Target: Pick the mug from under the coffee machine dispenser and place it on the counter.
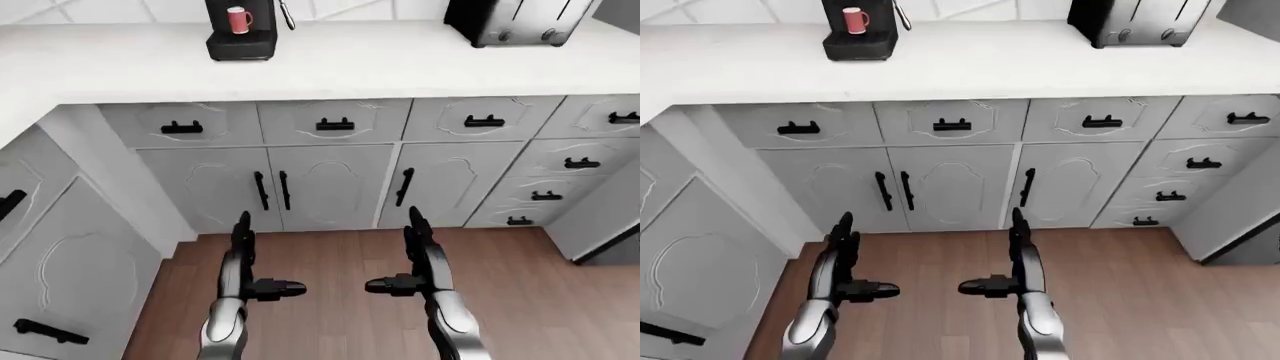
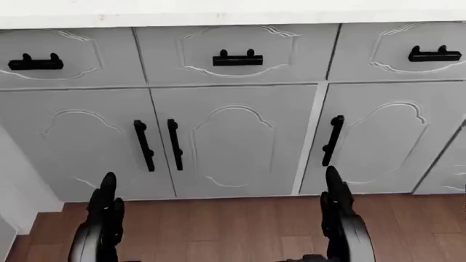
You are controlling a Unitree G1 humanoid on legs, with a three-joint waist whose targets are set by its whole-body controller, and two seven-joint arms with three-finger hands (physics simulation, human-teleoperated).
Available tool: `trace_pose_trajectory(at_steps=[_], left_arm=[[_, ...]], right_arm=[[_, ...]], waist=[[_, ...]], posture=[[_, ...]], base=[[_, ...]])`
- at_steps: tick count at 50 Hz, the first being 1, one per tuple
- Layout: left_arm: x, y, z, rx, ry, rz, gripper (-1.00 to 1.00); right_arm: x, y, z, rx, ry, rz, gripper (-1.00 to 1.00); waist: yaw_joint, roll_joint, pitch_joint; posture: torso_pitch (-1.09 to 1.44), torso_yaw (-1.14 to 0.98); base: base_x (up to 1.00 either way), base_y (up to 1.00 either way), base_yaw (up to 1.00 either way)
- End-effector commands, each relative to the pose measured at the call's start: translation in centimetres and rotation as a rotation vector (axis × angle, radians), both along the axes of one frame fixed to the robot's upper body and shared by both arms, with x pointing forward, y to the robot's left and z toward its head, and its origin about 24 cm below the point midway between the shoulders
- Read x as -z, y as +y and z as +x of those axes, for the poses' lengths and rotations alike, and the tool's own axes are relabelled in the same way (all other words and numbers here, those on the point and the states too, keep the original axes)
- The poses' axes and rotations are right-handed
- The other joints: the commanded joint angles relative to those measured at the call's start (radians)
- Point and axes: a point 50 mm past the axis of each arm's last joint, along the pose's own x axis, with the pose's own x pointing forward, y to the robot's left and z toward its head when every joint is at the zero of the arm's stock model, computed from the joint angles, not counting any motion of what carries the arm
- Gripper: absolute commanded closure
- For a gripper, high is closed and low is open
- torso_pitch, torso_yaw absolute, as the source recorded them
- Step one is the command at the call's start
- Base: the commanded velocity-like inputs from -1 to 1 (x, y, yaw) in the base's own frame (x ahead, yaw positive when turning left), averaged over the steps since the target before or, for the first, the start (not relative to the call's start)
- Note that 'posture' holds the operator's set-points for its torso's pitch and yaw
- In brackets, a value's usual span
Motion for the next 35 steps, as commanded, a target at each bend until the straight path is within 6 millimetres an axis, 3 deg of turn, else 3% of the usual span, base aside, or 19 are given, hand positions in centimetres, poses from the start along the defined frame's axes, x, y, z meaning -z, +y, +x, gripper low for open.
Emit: trace_pose_trajectory(at_steps=[1, 3, 4, 5, 7, 8, 12, 16, 19, 29, 35], left_arm=[[-3.3, 0.4, 0.8, 0.035, -0.165, 0.019, -1.0], [-3.7, 0.3, 0.7, 0.049, -0.181, 0.024, -1.0], [-3.9, 0.3, 0.7, 0.048, -0.188, 0.03, -1.0], [-4.1, 0.4, 0.7, 0.05, -0.192, 0.025, -1.0], [-4.7, 0.6, 0.7, 0.048, -0.212, 0.022, -1.0], [-5.0, 0.6, 0.8, 0.051, -0.219, 0.029, -1.0], [-6.9, 1.4, 0.9, 0.033, -0.271, 0.049, -1.0], [-10.0, 2.4, 1.1, 0.001, -0.353, 0.093, -1.0], [-11.2, 3.4, 1.3, -0.032, -0.378, 0.124, -1.0], [-17.0, 5.3, 0.7, -0.077, -0.472, 0.135, -1.0], [-18.7, 6.7, 0.7, -0.133, -0.492, 0.157, -1.0]], right_arm=[[-3.9, -0.3, 1.3, -0.026, -0.227, -0.067, -1.0], [-4.3, -0.7, 1.6, -0.021, -0.233, -0.076, -1.0], [-4.4, -0.9, 1.8, -0.016, -0.233, -0.075, -1.0], [-4.5, -1.1, 1.9, -0.014, -0.235, -0.078, -1.0], [-4.9, -1.4, 2.0, -0.006, -0.242, -0.076, -1.0], [-5.2, -1.6, 2.1, -0.004, -0.247, -0.075, -1.0], [-7.3, -2.6, 2.7, 0.016, -0.294, -0.08, -1.0], [-10.8, -3.8, 3.1, 0.028, -0.366, -0.097, -1.0], [-13.3, -4.6, 3.1, 0.043, -0.412, -0.098, -1.0], [-18.7, -7.0, 3.4, 0.082, -0.522, -0.122, -1.0], [-20.6, -8.7, 3.9, 0.124, -0.556, -0.13, -1.0]], waist=[[-0.002, -0.008, -0.001], [0.009, 0.0, -0.062], [0.01, 0.0, -0.052], [0.007, -0.005, -0.017], [0.009, -0.007, -0.069], [0.009, -0.007, -0.075], [0.009, -0.007, -0.079], [0.009, -0.007, -0.084], [0.009, -0.007, -0.087], [0.008, -0.008, -0.086], [0.008, -0.005, -0.073]], posture=[[0.0, 0.0], [0.0, 0.0], [0.0, 0.0], [0.0, 0.0], [0.0, 0.0], [0.0, 0.0], [0.0, 0.0], [0.0, 0.0], [0.0, 0.0], [0.0, 0.0], [0.0, 0.0]], base=[[0.0, 0.0, 0.0], [0.0, 0.0, 0.0], [0.0, 0.0, 0.0], [0.0, 0.0, 0.0], [0.0, 0.0, 0.0], [0.0, 0.0, 0.0], [0.0, 0.0, 0.0], [0.0, 0.0, 0.0], [0.0, 0.0, 0.0], [0.0, 0.0, 0.0], [0.0, 0.0, 0.0]])
